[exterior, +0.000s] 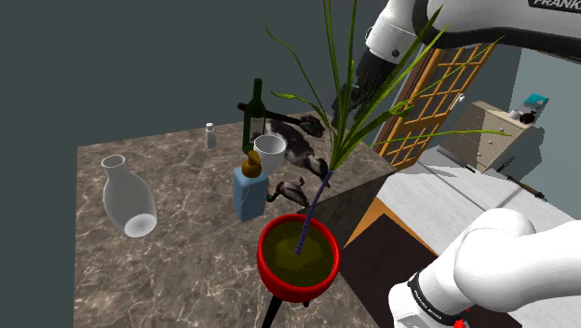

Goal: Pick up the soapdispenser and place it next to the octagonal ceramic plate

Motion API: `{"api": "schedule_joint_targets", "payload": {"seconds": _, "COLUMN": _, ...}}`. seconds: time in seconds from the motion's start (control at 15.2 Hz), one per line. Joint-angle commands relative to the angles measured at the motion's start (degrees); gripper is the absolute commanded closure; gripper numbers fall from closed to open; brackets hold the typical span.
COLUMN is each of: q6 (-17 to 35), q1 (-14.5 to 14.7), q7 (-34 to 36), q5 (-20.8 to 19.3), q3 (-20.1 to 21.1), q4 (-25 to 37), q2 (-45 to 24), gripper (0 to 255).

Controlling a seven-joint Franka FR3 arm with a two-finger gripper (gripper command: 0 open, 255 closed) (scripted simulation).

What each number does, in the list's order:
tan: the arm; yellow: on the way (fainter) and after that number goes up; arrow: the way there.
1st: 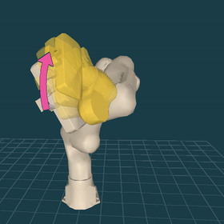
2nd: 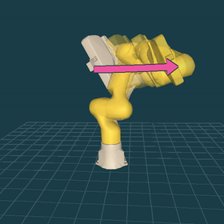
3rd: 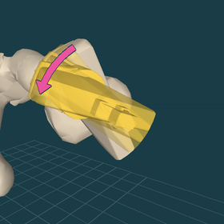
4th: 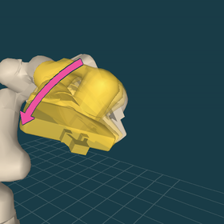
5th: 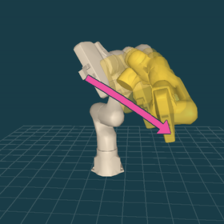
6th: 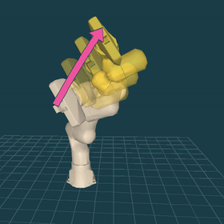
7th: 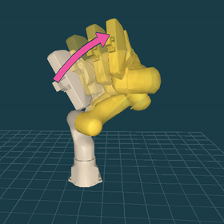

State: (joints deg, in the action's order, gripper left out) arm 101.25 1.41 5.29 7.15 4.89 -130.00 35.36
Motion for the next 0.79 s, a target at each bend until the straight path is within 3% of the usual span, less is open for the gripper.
{"api": "schedule_joint_targets", "payload": {"seconds": 0.0, "q6": 1.8, "q1": 0.45, "q7": 1.65, "q5": 0.13, "q3": 1.91, "q4": 1.38, "q2": -3.58, "gripper": 0}}
{"api": "schedule_joint_targets", "payload": {"seconds": 0.73, "q6": 9.48, "q1": 2.26, "q7": 11.34, "q5": -3.84, "q3": 10.91, "q4": 12.61, "q2": -25.83, "gripper": 0}}
